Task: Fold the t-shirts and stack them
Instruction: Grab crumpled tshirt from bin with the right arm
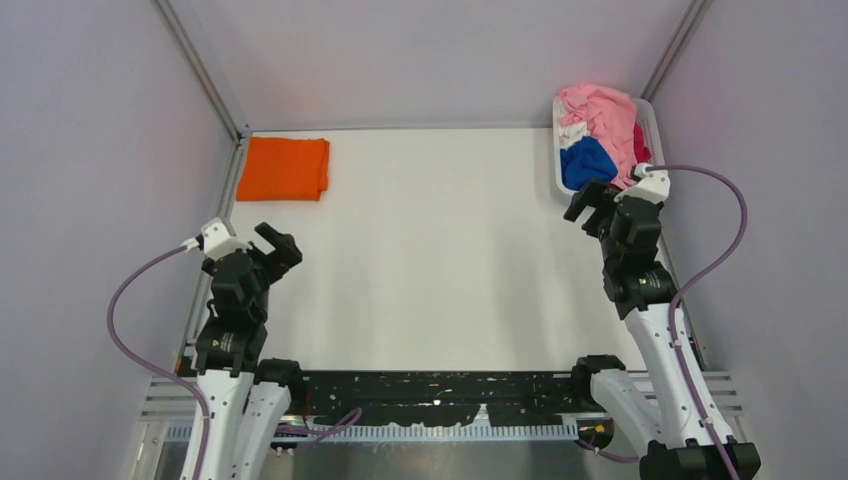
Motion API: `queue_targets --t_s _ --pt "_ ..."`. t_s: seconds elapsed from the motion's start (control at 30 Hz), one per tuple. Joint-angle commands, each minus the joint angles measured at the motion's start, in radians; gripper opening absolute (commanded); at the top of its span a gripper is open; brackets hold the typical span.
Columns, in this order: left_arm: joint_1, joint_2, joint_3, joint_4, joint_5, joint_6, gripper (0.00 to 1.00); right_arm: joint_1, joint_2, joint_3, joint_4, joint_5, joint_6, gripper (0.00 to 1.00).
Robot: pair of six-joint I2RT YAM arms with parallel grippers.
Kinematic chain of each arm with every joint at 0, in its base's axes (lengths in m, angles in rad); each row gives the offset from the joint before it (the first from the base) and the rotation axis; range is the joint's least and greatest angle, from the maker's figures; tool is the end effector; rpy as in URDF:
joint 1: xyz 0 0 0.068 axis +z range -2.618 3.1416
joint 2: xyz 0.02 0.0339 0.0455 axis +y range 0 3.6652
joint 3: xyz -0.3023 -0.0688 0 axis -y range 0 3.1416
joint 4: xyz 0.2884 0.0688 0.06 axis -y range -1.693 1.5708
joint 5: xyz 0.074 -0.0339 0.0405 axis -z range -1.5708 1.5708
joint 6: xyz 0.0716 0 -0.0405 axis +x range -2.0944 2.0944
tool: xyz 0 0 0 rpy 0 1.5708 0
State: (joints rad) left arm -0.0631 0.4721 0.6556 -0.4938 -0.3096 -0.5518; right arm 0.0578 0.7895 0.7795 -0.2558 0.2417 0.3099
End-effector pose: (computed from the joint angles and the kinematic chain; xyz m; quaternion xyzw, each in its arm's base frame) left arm 0.1598 0.0118 0.3192 -0.2813 0.7525 -0.0575 0.5927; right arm 0.2352 -0.0036 0.3475 0.1718 0.7733 0.0160 0.6101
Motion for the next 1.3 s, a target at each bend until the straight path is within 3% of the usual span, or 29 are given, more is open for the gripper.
queue_targets --t_s 0.0,0.1,0.53,0.9,1.17,1.23,1.27 --pt "0.003 0.01 0.003 0.052 0.039 -0.032 0.99 -0.001 0.075 0.094 0.076 0.074 -0.065 0.95" --pt "0.003 0.021 -0.016 0.098 0.072 -0.035 0.99 -0.011 0.241 0.219 0.068 0.143 -0.051 0.95" --pt "0.003 0.113 -0.08 0.258 0.06 -0.044 0.99 -0.155 1.026 0.905 0.078 0.083 0.02 0.96" --pt "0.003 0.206 -0.12 0.396 0.068 -0.034 0.99 -0.162 1.574 1.526 0.123 -0.099 0.026 1.0" --pt "0.003 0.284 -0.09 0.399 0.06 -0.039 0.99 -0.18 1.714 1.568 0.263 -0.074 0.156 0.69" --pt "0.003 0.3 -0.082 0.399 0.061 -0.042 0.99 -0.188 1.721 1.552 0.292 -0.082 0.188 0.57" --pt "0.003 0.307 -0.08 0.4 0.065 -0.043 0.99 -0.191 1.72 1.546 0.314 -0.085 0.193 0.43"
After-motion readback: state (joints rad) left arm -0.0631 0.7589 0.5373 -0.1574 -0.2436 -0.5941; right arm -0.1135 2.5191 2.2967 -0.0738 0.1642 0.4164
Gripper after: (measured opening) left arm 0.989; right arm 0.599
